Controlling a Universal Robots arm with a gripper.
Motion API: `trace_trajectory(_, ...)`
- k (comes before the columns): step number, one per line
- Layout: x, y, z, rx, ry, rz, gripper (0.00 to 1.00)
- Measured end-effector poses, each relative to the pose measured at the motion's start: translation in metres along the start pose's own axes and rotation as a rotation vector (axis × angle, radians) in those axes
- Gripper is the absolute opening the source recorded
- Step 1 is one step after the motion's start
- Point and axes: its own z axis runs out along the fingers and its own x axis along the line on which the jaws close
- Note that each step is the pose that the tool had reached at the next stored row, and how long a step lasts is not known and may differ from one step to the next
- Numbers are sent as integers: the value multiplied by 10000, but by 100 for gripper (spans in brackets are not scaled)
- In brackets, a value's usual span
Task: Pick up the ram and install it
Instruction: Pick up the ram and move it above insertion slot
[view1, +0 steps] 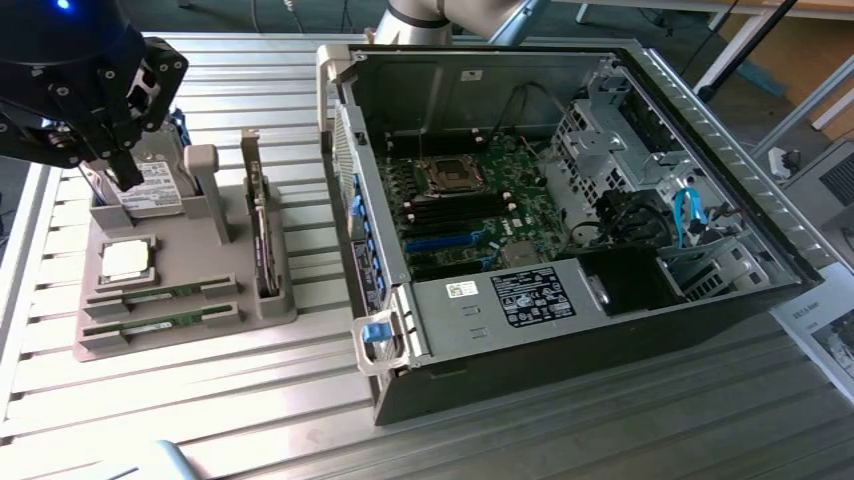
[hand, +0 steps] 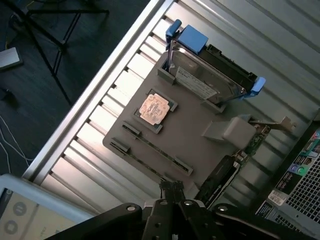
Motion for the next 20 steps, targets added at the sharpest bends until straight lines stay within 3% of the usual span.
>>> trace_trajectory(13,0,0,7,16,75,-1784,11)
trace_trajectory(20,0,0,10,27,130,-3104,11)
